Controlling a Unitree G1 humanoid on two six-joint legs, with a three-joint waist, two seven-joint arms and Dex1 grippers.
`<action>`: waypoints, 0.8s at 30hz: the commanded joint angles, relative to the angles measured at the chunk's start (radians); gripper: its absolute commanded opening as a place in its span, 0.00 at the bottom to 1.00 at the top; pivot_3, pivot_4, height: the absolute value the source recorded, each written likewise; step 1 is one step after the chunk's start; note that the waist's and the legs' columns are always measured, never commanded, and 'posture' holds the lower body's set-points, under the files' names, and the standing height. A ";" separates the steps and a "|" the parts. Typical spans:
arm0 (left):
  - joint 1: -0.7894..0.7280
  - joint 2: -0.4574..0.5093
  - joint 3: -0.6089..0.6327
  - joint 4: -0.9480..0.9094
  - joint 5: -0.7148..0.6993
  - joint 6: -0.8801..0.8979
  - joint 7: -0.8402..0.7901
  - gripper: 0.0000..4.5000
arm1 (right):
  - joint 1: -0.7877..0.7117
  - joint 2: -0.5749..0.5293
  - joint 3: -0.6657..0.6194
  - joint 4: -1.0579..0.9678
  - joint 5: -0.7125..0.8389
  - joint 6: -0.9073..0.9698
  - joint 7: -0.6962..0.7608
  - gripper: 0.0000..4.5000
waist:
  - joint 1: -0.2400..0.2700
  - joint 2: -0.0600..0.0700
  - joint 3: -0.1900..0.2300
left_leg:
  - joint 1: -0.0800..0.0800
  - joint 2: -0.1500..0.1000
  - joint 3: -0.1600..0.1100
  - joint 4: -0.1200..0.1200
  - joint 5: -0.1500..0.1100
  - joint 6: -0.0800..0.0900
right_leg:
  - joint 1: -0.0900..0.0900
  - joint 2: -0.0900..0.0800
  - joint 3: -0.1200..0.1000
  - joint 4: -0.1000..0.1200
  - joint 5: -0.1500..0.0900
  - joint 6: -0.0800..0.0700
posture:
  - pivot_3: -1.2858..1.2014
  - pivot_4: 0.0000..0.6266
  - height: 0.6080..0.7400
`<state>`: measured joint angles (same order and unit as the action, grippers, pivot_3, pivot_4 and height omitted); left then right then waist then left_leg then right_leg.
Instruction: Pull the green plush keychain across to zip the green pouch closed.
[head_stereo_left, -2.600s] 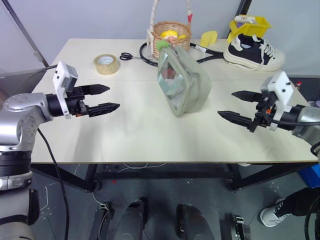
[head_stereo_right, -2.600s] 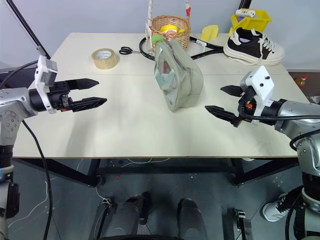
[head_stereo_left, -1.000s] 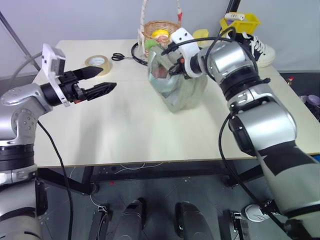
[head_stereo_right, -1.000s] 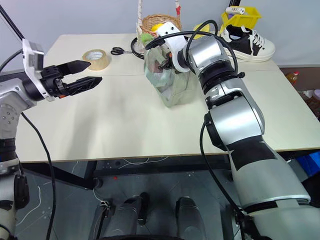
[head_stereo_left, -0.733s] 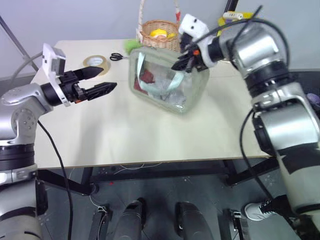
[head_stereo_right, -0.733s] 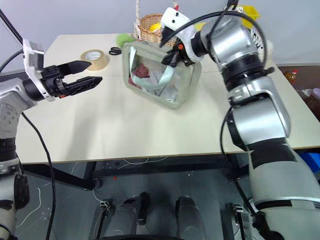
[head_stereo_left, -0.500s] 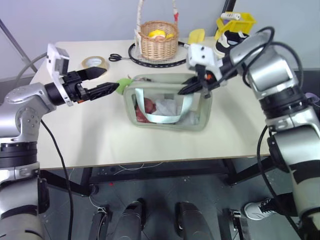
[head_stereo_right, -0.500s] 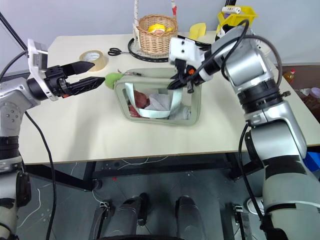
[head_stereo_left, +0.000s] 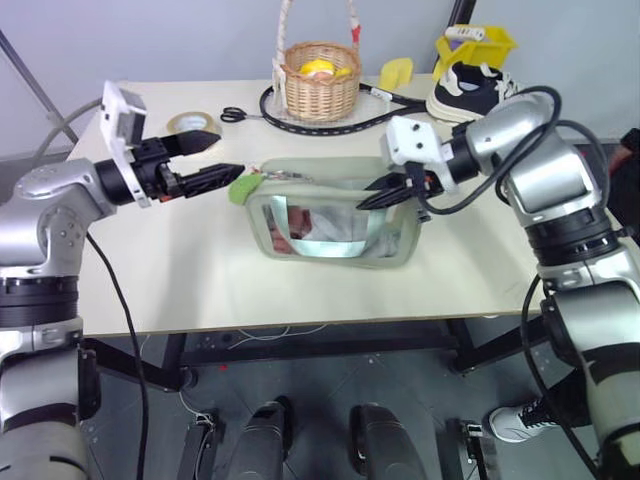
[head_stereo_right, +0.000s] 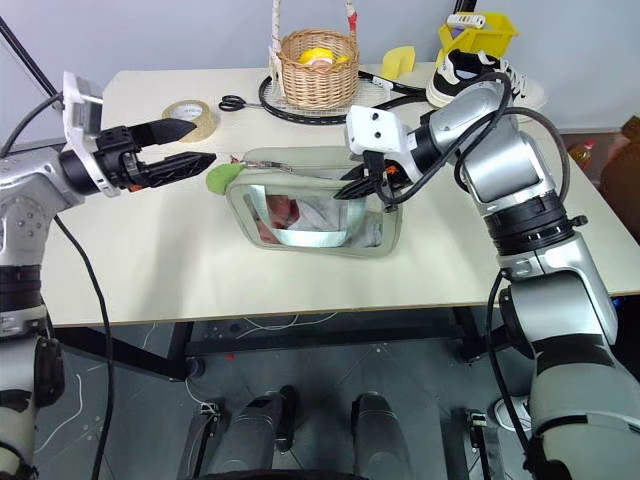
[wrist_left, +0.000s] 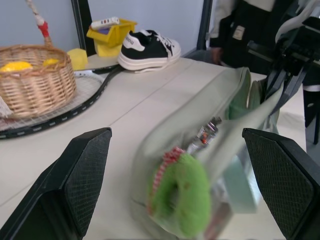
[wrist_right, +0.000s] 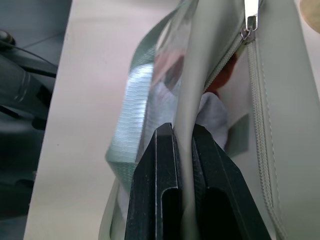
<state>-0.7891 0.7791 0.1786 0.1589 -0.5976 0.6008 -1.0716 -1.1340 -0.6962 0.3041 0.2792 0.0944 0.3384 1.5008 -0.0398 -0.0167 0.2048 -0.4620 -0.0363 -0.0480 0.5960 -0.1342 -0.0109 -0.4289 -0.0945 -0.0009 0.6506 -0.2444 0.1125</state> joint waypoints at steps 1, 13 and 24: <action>-0.015 0.013 0.016 -0.012 0.002 -0.013 -0.006 1.00 | 0.000 -0.022 -0.053 -0.018 0.040 -0.031 0.028 0.01 | 0.000 0.000 0.000 | 0.000 0.000 0.000 0.000 0.000 0.000 | 0.000 0.000 0.000 0.000 0.000 0.000 | 0.52 0.24 0.88; -0.013 -0.001 0.003 -0.020 0.001 -0.010 -0.009 1.00 | 0.011 -0.030 -0.037 0.055 -0.033 -0.043 -0.045 0.24 | 0.001 0.000 0.000 | 0.000 0.000 0.000 0.000 0.000 0.000 | 0.000 0.000 0.000 0.000 0.000 0.000 | 0.52 0.24 0.88; -0.025 0.000 -0.002 -0.004 0.007 -0.011 -0.021 1.00 | 0.120 -0.229 -0.174 -0.232 0.060 0.108 -0.045 0.93 | 0.021 0.000 0.000 | 0.001 0.000 0.001 0.000 0.000 0.000 | 0.001 -0.001 0.000 -0.001 0.000 0.000 | 0.52 0.24 0.88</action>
<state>-0.7914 0.7703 0.1690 0.1639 -0.5952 0.6015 -1.0873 -1.0251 -0.9109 0.1559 0.0866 0.1353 0.4359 1.4592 -0.0189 -0.0169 0.2046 -0.4610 -0.0358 -0.0475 0.5965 -0.1342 -0.0113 -0.4278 -0.0954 -0.0008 0.6497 -0.2446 0.1122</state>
